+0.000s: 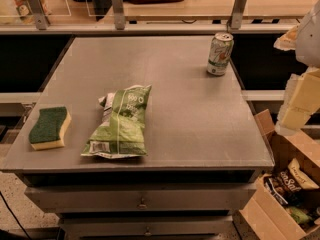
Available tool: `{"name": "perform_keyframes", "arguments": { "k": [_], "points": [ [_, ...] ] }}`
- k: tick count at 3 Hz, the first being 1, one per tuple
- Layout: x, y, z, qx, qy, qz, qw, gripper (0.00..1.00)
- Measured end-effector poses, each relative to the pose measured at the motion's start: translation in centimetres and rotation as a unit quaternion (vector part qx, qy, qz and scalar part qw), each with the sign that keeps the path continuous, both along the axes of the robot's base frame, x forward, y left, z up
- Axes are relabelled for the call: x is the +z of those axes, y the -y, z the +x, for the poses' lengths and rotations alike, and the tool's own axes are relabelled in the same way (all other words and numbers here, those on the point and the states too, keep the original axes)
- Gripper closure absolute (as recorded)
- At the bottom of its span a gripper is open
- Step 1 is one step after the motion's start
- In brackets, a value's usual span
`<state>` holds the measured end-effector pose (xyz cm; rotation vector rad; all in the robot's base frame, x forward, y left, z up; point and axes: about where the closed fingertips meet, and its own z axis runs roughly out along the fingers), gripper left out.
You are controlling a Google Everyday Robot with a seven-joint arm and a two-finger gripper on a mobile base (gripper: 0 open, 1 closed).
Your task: Move 7up can near green jalapeno chip bag
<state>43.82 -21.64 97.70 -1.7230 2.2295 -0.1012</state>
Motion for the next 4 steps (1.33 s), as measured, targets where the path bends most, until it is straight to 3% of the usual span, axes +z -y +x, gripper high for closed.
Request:
{"name": "perform_keyframes", "arguments": {
  "k": [1, 2, 3, 4],
  "points": [
    [0.0, -0.4, 0.9, 0.005, 0.010, 0.002, 0.9999, 0.00],
    [-0.8, -0.6, 3.7, 0.005, 0.024, 0.026, 0.9994, 0.00],
    [-1.7, 0.1, 7.5, -0.015, 0.044, 0.074, 0.9962, 0.00],
    [-2.4, 0.8, 10.6, -0.024, 0.071, 0.131, 0.9885, 0.00]
  ]
}}
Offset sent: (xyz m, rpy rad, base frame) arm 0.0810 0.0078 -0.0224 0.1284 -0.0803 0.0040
